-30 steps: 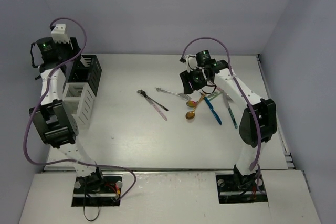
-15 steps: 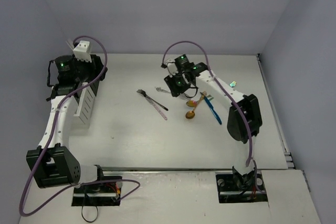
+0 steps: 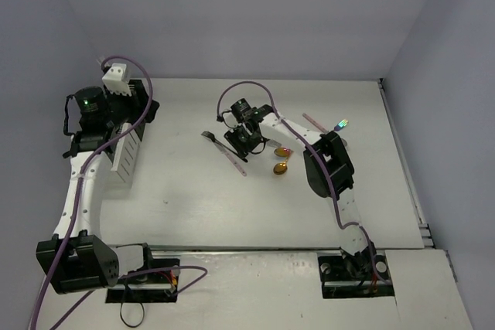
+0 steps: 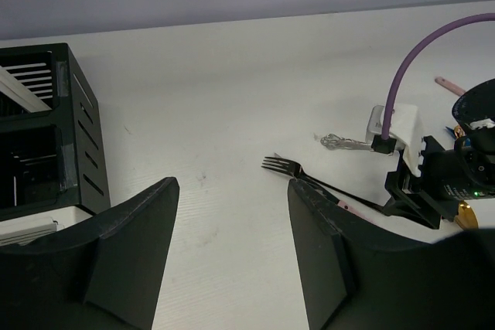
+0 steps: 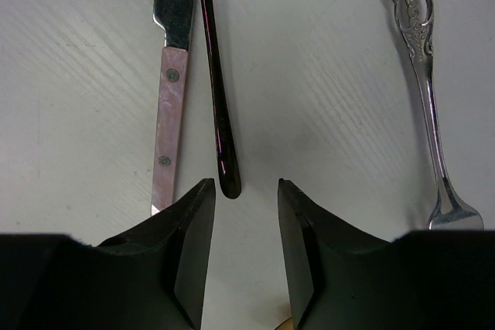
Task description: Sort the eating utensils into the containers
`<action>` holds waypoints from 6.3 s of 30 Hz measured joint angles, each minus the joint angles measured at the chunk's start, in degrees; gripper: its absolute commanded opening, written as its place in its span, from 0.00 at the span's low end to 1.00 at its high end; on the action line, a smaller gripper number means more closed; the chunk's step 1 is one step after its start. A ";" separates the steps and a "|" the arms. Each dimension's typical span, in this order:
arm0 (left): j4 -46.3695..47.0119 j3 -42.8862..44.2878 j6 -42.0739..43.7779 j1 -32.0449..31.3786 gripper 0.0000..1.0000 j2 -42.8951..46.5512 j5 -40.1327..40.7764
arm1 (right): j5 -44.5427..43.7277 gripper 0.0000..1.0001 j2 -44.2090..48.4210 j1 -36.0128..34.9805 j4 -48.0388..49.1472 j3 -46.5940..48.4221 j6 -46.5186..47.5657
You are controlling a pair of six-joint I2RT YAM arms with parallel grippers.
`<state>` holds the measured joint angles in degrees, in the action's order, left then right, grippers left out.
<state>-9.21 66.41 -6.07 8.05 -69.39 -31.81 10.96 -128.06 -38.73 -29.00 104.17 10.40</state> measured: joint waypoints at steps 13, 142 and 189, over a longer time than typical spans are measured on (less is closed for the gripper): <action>-0.46 -0.65 0.07 0.78 0.55 -1.46 -0.11 | -1.49 0.36 -4.14 -1.11 0.38 3.08 2.18; 7.90 23.03 11.20 14.97 0.51 -34.33 -0.55 | -4.10 0.81 24.36 10.69 -1.22 -0.51 -2.21; -41.31 70.41 56.45 -36.08 0.56 -78.41 -18.16 | 5.74 0.79 36.80 30.77 -1.22 -14.42 -2.78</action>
<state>-50.52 136.82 50.39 -28.03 -147.80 -49.98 16.70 -91.25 -7.97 -30.21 89.75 7.62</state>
